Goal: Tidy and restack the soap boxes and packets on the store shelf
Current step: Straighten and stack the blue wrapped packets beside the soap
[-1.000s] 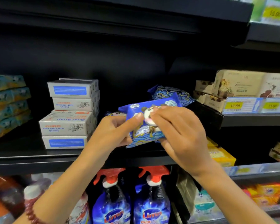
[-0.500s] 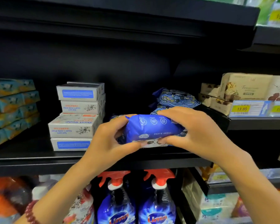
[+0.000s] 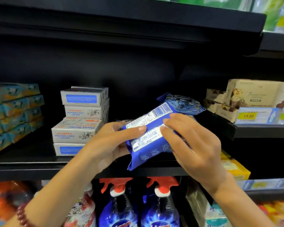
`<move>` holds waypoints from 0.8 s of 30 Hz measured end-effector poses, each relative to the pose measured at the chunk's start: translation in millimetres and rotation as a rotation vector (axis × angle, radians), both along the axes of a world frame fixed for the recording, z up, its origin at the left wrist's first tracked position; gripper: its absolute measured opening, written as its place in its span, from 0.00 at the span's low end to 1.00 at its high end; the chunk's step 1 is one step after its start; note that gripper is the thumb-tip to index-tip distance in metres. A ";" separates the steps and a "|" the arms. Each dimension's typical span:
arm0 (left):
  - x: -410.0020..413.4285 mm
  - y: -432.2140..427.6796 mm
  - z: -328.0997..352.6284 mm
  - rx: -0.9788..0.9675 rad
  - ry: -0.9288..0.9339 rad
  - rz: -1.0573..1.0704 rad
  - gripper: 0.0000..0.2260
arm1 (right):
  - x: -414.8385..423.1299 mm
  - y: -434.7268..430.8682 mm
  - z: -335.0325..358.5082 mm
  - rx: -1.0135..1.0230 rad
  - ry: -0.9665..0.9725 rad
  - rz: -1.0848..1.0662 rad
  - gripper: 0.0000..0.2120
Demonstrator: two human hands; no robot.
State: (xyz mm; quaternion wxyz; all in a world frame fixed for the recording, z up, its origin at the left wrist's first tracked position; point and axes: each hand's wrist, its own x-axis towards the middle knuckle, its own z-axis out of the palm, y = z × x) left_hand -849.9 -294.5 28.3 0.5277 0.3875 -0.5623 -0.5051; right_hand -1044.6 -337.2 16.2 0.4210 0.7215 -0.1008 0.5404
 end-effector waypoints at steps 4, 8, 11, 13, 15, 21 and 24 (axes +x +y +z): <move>-4.4 -3.5 -1.4 -0.193 0.091 0.306 0.25 | -6.8 -5.9 1.7 0.139 0.091 -0.039 0.08; -4.0 -0.5 -6.1 -0.628 -0.298 0.620 0.26 | -20.3 -1.4 13.8 0.403 0.105 -0.059 0.31; -7.1 0.6 -13.4 -0.876 -0.506 0.597 0.25 | -21.7 0.9 27.8 0.542 0.153 -0.115 0.36; -9.9 -0.2 -17.0 -0.988 -0.563 0.584 0.23 | -17.9 1.8 30.4 0.620 0.213 -0.106 0.32; -10.3 -0.9 -17.0 -1.007 -0.552 0.580 0.21 | -13.5 3.3 27.3 0.640 0.201 -0.068 0.23; -0.5 8.7 -6.5 -0.758 -0.577 0.410 0.41 | -10.6 -2.4 16.5 0.307 0.062 -0.016 0.09; 4.8 9.8 2.0 -0.603 -0.710 0.424 0.46 | -7.7 -6.2 13.3 0.153 0.051 0.026 0.15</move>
